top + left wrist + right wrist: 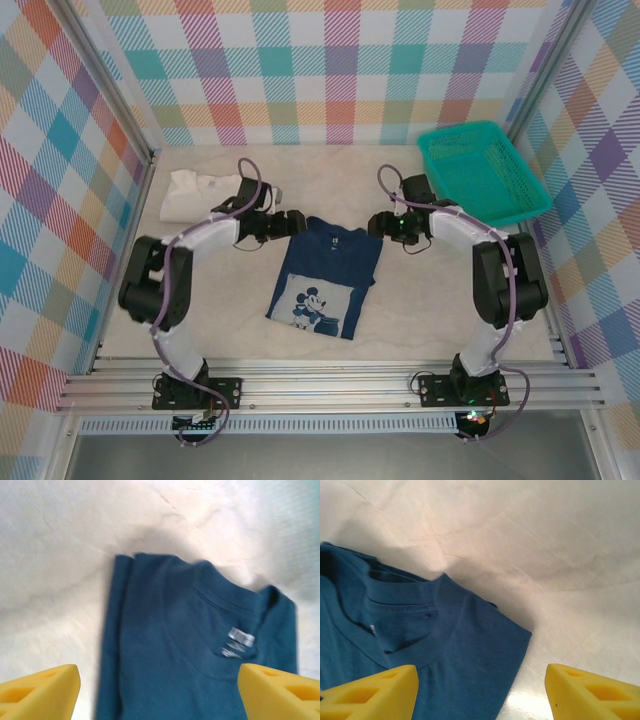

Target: Fold the inside-out t-shirt

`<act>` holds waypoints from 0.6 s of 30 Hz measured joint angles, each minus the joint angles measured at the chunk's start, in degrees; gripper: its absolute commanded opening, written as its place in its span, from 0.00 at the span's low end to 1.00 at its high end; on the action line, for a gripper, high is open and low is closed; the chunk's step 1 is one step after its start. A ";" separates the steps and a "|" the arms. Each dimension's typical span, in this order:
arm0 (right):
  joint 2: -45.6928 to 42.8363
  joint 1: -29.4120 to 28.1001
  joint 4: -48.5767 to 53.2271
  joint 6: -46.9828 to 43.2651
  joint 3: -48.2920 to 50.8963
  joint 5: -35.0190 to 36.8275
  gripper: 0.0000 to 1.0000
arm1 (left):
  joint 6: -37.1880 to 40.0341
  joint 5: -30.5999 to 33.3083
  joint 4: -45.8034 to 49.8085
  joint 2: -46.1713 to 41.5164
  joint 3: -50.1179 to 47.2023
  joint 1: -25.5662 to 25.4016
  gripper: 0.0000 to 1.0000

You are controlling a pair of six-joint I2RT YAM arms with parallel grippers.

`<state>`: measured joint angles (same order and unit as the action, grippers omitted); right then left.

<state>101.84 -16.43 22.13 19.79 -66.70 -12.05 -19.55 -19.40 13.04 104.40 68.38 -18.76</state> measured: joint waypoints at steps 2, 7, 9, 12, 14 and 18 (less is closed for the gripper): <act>2.05 -0.07 0.00 0.42 -0.07 -0.48 0.74 | 1.86 -0.72 1.70 4.57 3.72 0.72 0.84; 6.27 -0.92 -0.07 1.20 -0.57 -0.87 0.73 | 6.51 -2.56 6.23 11.93 10.60 0.87 0.85; 6.47 -1.07 -0.48 1.90 -1.20 -1.49 0.73 | 8.07 -3.04 8.11 13.14 12.39 0.94 0.85; 7.10 -1.66 -1.38 2.47 -1.38 -1.29 0.70 | 10.01 -5.18 9.40 14.08 13.97 0.92 0.80; 7.19 -1.68 -1.51 2.99 -1.38 -1.20 0.66 | 10.97 -6.19 9.49 14.71 14.27 1.05 0.74; 7.61 -1.90 -2.10 4.22 -1.49 -1.05 0.60 | 11.98 -8.76 9.31 15.28 14.38 1.53 0.62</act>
<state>109.45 -18.33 20.03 24.01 -68.18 -13.10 -7.57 -28.16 22.35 119.68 82.76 -17.23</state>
